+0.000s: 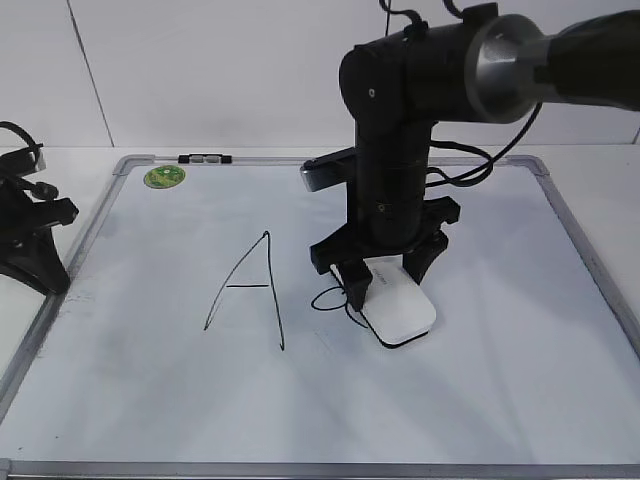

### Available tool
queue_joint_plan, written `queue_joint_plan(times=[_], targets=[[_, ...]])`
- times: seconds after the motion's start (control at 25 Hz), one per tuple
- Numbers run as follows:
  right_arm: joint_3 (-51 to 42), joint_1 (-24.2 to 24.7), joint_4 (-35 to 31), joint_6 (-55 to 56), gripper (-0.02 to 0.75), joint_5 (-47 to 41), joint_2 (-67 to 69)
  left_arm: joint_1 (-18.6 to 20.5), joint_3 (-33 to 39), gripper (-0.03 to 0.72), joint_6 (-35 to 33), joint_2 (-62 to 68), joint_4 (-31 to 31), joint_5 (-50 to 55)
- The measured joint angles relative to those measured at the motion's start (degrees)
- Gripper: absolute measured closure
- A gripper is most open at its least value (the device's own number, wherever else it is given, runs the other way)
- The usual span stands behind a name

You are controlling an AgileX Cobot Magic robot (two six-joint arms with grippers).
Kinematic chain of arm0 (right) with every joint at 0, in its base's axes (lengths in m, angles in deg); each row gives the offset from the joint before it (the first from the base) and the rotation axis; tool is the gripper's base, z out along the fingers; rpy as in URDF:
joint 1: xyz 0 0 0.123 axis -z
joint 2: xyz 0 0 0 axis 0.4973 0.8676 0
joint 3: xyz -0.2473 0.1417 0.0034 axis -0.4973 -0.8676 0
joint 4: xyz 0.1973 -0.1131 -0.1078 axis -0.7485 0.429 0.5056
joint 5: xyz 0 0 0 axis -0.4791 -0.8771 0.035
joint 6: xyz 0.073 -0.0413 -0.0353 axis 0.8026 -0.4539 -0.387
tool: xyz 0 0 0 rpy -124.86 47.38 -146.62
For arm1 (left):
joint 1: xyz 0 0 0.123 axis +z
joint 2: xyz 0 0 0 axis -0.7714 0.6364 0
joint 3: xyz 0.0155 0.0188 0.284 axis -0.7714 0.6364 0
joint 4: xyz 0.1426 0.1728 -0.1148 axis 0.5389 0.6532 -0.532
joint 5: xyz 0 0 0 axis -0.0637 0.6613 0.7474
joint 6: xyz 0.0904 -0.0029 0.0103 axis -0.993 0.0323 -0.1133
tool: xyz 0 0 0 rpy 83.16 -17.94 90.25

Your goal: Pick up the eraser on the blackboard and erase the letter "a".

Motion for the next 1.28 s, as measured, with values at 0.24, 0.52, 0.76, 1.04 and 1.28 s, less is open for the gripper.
queue_joint_plan(times=[0.24, 0.52, 0.76, 1.04, 1.28], targets=[[0.64, 0.0, -0.64, -0.46, 0.204, -0.48, 0.65, 0.0, 0.0, 0.669, -0.1, 0.0, -0.05, 0.0], [0.64, -0.25, -1.0, -1.11, 0.204, -0.55, 0.65, 0.0, 0.0, 0.669, -0.1, 0.0, -0.05, 0.0], [0.72, -3.4, 0.26, -1.23, 0.204, -0.6, 0.67, 0.0, 0.0, 0.669, -0.1, 0.0, -0.05, 0.0], [0.72, -6.43, 0.26, -1.32, 0.204, -0.39, 0.77, 0.0, 0.0, 0.669, -0.1, 0.0, -0.05, 0.0], [0.72, -6.45, 0.76, -0.96, 0.204, -0.39, 0.77, 0.0, 0.0, 0.669, -0.1, 0.0, -0.05, 0.13]])
